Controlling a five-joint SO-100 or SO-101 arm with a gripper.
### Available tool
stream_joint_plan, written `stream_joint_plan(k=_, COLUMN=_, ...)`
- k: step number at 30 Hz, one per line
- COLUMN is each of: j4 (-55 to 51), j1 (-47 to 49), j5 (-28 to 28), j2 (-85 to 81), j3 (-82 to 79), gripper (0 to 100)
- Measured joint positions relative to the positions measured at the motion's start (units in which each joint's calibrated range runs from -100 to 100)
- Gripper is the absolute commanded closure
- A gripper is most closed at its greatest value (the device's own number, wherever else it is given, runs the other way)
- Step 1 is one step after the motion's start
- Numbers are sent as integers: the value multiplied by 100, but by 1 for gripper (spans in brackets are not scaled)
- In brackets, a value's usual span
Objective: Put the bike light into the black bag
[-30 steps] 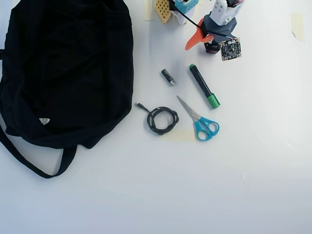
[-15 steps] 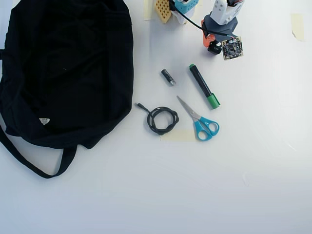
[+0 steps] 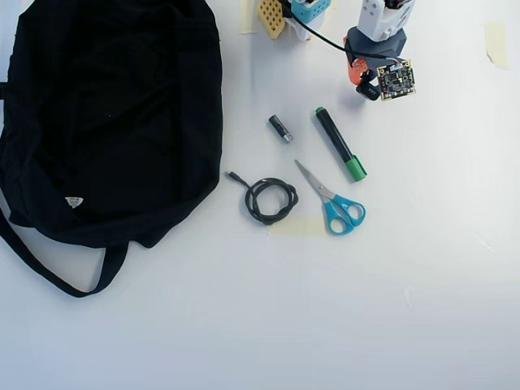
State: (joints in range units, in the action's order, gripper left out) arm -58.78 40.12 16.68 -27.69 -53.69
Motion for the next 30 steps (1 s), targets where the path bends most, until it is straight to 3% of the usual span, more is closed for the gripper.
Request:
stream_joint_plan(k=15, j4=-52, j1=-125, j5=0, j2=8, j3=825, gripper=98)
stream_joint_plan(k=24, j4=-1245, j1=-404, j5=-44, j2=8, j3=2516, gripper=98)
stream_joint_plan(k=30, j4=-1426, j1=-1073, j5=-215, j2=8, j3=3404, gripper=98)
